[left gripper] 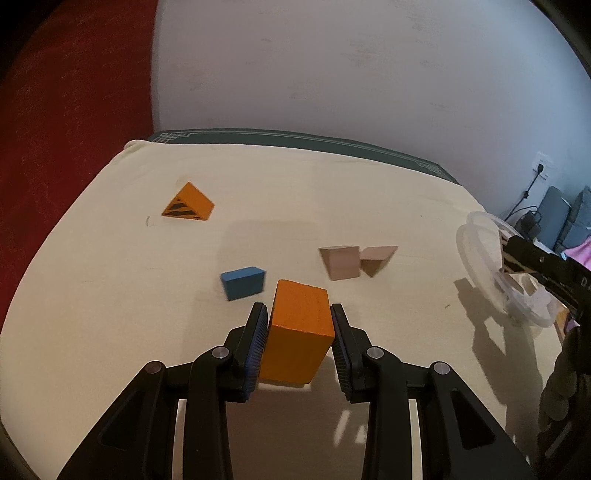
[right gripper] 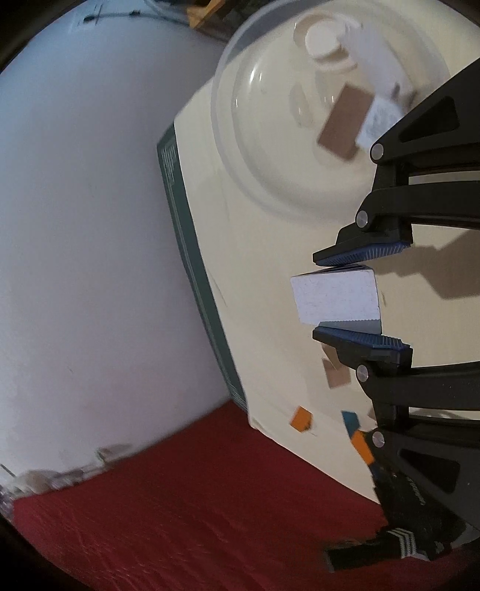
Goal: Organize rigid objects
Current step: 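Carry the white block into the bowl and open the right gripper while the left holds the orange block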
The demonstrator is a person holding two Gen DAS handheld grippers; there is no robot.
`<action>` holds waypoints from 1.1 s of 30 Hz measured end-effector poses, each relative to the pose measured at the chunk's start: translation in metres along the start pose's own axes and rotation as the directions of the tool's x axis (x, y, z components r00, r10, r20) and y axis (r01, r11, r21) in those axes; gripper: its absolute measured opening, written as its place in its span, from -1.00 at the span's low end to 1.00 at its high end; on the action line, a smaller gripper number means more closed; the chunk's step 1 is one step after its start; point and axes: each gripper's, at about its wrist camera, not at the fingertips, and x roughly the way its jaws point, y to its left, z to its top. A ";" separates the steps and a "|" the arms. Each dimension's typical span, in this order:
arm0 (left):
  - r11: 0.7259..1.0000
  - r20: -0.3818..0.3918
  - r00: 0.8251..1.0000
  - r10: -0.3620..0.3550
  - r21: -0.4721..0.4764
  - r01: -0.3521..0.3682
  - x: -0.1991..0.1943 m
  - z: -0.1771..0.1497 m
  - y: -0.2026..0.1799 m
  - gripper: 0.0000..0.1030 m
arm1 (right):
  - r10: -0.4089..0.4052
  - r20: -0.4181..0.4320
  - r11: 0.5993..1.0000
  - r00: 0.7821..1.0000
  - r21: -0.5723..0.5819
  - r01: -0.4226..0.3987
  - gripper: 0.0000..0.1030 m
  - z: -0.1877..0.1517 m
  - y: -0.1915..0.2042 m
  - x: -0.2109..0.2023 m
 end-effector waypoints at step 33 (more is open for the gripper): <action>0.983 -0.017 0.992 -0.126 0.135 0.127 -0.002 0.014 -0.099 -0.32 | -0.291 0.174 0.939 0.941 0.243 0.245 0.51 -0.001 -0.077 -0.061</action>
